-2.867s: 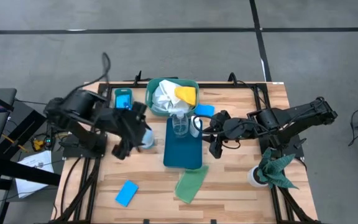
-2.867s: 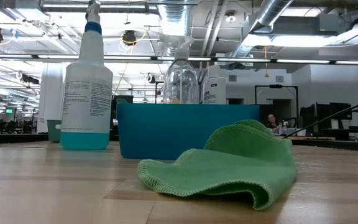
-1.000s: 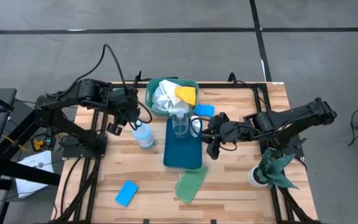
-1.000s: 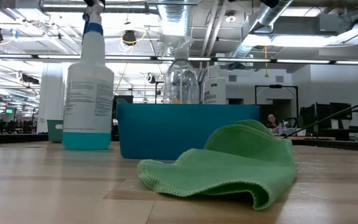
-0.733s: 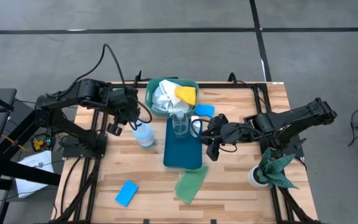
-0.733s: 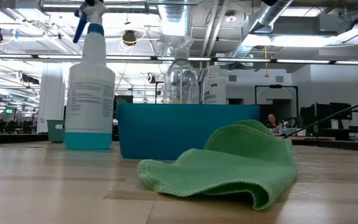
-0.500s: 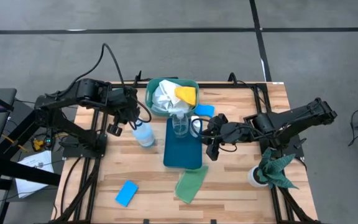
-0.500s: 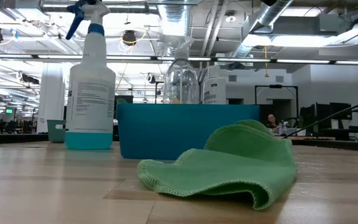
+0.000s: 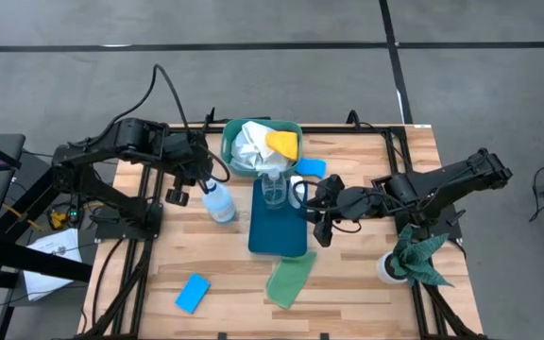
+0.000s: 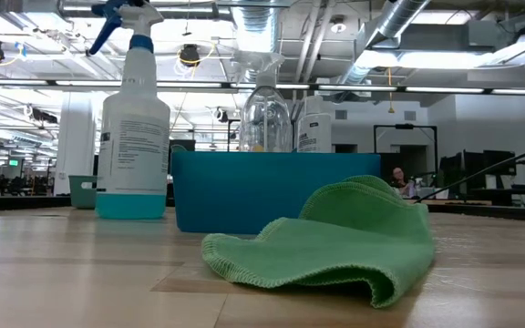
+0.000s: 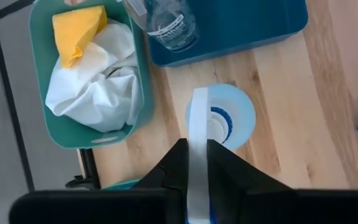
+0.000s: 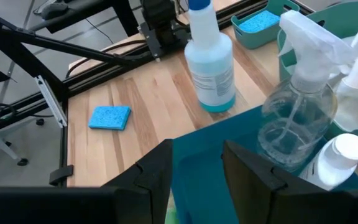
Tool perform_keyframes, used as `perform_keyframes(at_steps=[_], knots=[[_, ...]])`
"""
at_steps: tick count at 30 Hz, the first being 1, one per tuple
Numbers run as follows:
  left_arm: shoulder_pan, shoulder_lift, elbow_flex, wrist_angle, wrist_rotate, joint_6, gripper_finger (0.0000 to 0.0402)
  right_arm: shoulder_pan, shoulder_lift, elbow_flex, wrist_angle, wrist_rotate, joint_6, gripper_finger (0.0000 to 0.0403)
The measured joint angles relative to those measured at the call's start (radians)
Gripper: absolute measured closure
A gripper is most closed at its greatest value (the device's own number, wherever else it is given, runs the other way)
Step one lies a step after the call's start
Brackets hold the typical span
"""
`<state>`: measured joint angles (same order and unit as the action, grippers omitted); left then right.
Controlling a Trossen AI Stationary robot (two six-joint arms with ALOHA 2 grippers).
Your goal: Pick & Place Kitchen Items
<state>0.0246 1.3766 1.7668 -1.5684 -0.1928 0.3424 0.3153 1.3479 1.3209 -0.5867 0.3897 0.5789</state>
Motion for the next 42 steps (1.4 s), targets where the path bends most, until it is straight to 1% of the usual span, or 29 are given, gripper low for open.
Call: perform_keyframes(at_steps=[3, 15, 21, 27, 34, 42], knots=[[0.000, 0.000, 0.000, 0.000, 0.000, -0.035, 0.0379, 0.006, 0.000, 0.000, 0.000, 0.000, 0.000, 0.0271], [0.000, 0.000, 0.020, -0.015, 0.023, -0.142, 0.0379, 0.006, 0.000, 0.000, 0.034, -0.003, -0.010, 0.0271], [-0.001, 0.000, 0.023, -0.008, 0.050, -0.159, 0.0379, 0.006, 0.000, 0.000, 0.050, -0.004, -0.013, 0.0271], [-0.003, 0.000, 0.023, -0.006, 0.051, -0.165, 0.0379, 0.013, 0.000, 0.000, 0.050, -0.004, -0.013, 0.0271], [-0.051, -0.001, 0.023, -0.005, 0.039, -0.171, 0.0379, 0.018, -0.008, 0.002, 0.052, 0.000, -0.012, 0.0271], [-0.101, -0.002, 0.024, -0.003, -0.001, -0.219, 0.0379, 0.011, -0.033, 0.001, 0.049, 0.003, -0.026, 0.0271]])
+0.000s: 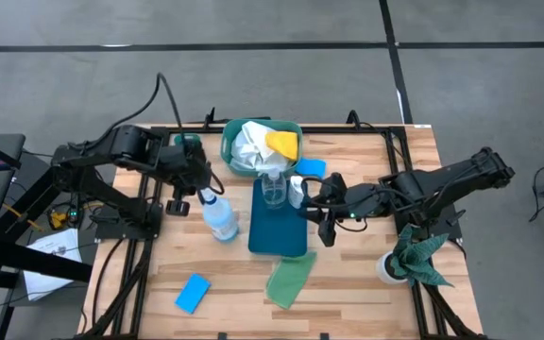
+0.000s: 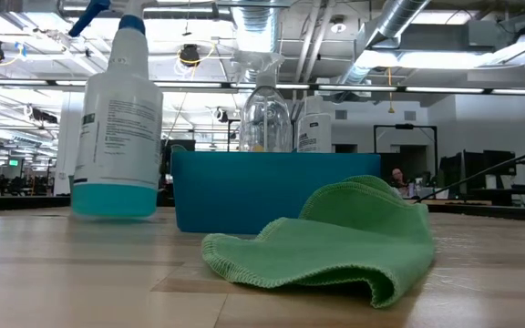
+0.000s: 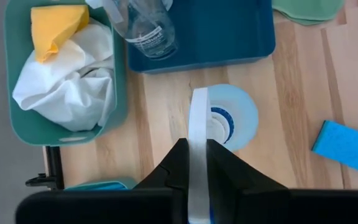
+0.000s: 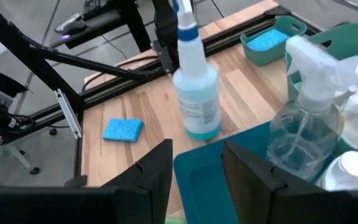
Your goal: Pick & Place Kitchen Items
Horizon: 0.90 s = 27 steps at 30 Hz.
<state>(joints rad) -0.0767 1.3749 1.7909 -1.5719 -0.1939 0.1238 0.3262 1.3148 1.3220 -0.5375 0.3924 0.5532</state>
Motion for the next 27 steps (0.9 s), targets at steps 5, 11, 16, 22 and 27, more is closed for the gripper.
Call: perform_keyframes(at_steps=[5, 11, 16, 22, 27], knots=[[-0.038, -0.001, 0.000, 0.000, -0.045, -0.020, 0.0379, -0.001, -0.024, 0.000, 0.006, 0.009, -0.012, 0.0271], [-0.066, -0.001, 0.001, 0.000, -0.065, -0.037, 0.0379, -0.001, -0.038, 0.001, 0.012, 0.028, -0.026, 0.0271], [-0.081, -0.001, 0.030, -0.002, -0.070, -0.055, 0.0379, -0.001, -0.046, 0.000, 0.010, 0.028, -0.030, 0.0271], [-0.095, 0.008, 0.113, 0.001, -0.089, -0.061, 0.0379, -0.002, -0.055, 0.000, 0.010, 0.028, -0.030, 0.0271], [-0.106, 0.040, 0.163, -0.002, -0.092, -0.057, 0.0379, -0.008, -0.054, 0.000, 0.009, 0.028, -0.030, 0.0271]])
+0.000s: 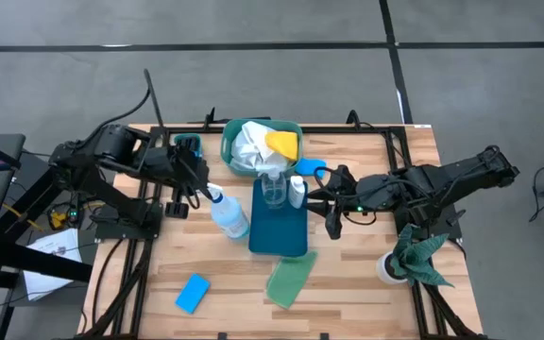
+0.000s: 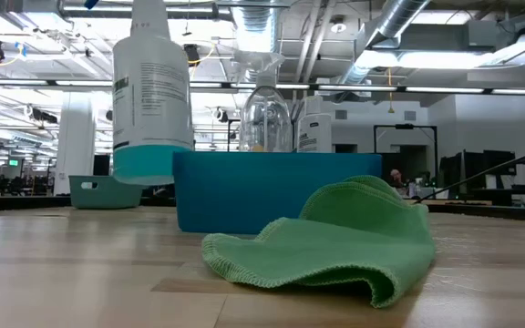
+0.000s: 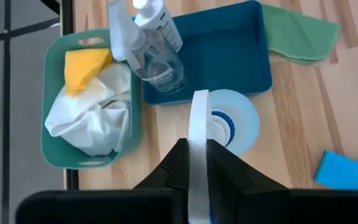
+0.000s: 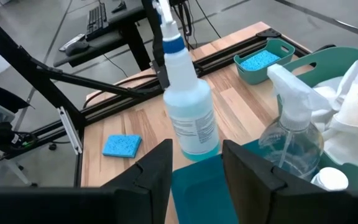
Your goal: Pick & Place Kitchen Items
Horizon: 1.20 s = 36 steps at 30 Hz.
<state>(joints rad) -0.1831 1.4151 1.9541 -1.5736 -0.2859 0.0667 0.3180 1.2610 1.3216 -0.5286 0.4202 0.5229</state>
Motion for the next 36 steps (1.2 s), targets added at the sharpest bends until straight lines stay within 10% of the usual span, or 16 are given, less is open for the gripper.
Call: perform_keyframes(at_steps=[36], knots=[[-0.019, 0.024, 0.089, 0.002, -0.032, 0.067, 0.0379, -0.015, 0.000, 0.000, -0.001, -0.005, 0.001, 0.0271]])
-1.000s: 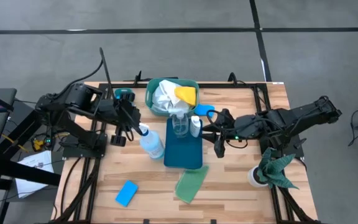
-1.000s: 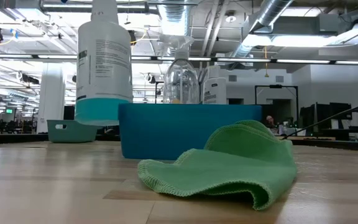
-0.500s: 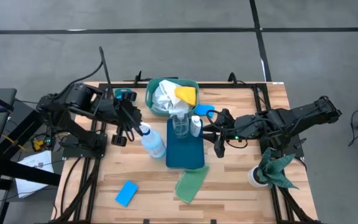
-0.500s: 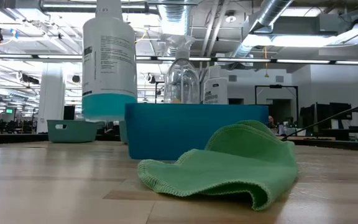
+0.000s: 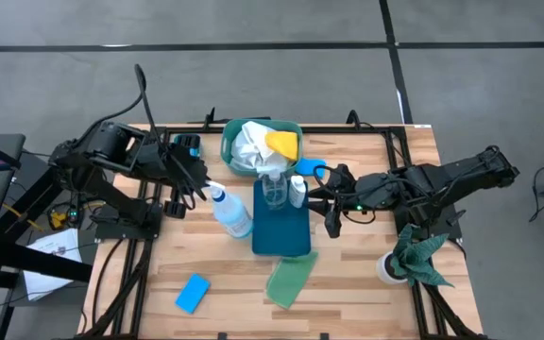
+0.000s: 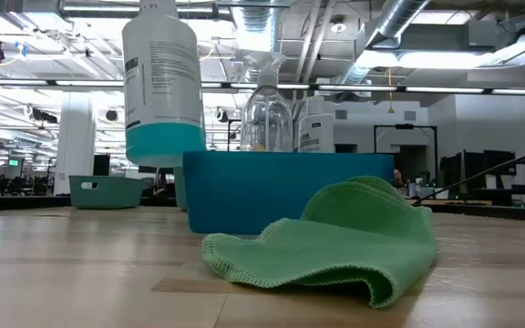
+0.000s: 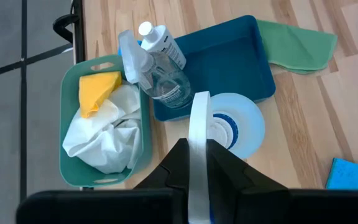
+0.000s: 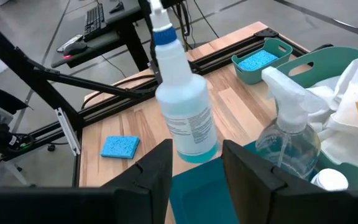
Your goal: Pick & Place Kitchen Items
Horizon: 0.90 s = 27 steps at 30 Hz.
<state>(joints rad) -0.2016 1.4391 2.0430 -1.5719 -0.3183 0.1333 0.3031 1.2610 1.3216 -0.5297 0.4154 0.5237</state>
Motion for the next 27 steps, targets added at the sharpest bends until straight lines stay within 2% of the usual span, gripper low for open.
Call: perform_keyframes(at_steps=[21, 27], knots=[[0.000, 0.001, 0.000, 0.006, -0.034, 0.000, 0.0379, -0.039, 0.000, 0.000, 0.000, -0.027, -0.008, 0.0271], [0.000, 0.001, 0.000, 0.089, -0.034, 0.001, 0.0379, -0.045, 0.000, 0.000, 0.002, -0.027, -0.009, 0.0271]])
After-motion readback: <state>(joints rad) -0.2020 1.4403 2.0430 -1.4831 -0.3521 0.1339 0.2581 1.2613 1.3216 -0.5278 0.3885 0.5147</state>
